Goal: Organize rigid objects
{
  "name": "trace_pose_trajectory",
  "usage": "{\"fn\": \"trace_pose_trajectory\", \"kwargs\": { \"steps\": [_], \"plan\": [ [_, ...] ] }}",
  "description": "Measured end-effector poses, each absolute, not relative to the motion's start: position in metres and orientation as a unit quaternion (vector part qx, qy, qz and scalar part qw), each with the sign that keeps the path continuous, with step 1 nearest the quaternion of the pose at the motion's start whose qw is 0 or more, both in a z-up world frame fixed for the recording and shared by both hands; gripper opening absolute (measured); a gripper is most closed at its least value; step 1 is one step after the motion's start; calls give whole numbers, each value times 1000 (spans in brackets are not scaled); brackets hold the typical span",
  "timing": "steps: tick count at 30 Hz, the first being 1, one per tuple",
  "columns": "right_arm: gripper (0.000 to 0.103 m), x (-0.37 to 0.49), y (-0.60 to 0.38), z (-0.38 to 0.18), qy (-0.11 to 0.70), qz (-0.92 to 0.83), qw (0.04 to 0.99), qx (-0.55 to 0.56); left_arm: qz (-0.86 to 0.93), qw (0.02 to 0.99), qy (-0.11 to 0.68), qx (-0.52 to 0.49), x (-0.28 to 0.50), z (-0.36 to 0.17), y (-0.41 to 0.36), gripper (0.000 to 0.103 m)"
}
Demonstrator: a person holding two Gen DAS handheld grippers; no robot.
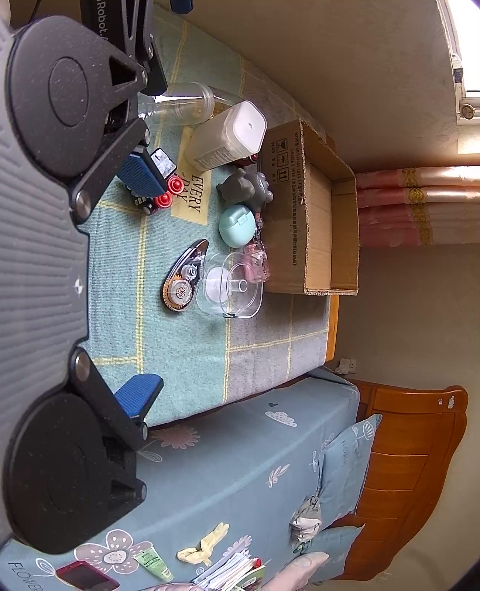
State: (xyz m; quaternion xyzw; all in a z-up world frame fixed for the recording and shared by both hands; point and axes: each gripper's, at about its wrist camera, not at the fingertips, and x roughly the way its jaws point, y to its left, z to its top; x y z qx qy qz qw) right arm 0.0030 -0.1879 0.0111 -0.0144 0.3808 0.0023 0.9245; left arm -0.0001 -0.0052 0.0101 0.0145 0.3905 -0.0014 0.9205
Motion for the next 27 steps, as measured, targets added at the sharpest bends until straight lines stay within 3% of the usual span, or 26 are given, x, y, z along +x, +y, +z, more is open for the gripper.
{"fn": "trace_pose_trajectory", "kwargs": {
  "steps": [27],
  "plan": [
    [103,1,-188,15,374,-1,927,-19,-3,922,386,16,0,11,-7,102]
  ]
}}
